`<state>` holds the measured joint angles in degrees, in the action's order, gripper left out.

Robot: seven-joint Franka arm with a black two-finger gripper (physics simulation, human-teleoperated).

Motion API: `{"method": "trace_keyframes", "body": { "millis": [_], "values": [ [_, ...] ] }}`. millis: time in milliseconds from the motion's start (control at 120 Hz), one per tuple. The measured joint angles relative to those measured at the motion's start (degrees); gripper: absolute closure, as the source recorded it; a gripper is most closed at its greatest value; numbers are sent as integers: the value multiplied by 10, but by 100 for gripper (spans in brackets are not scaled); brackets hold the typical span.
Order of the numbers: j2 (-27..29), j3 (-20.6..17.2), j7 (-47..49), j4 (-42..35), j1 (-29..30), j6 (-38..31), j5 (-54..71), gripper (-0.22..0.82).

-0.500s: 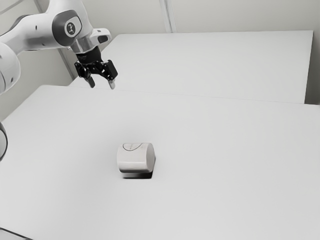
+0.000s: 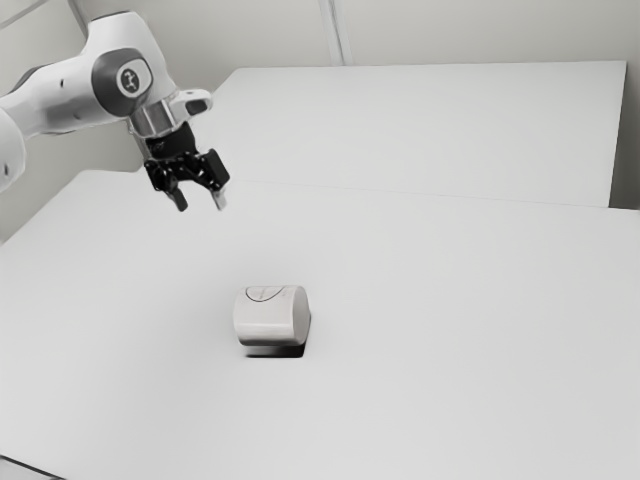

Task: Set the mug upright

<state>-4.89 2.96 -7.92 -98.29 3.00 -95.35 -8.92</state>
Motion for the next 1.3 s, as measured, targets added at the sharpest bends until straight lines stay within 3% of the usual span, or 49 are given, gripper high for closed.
{"method": "trace_keyframes", "body": {
  "millis": [250, 558, 817, 1300],
  "values": [
    [17, 29, -26, -137, 35, -67, -173, 0],
    [8, 33, -129, -269, 45, -163, -375, 0],
    [-47, 32, -250, -284, 86, -103, -471, 0],
    [-37, 32, -403, -344, 87, -30, -612, 2]
  ]
}}
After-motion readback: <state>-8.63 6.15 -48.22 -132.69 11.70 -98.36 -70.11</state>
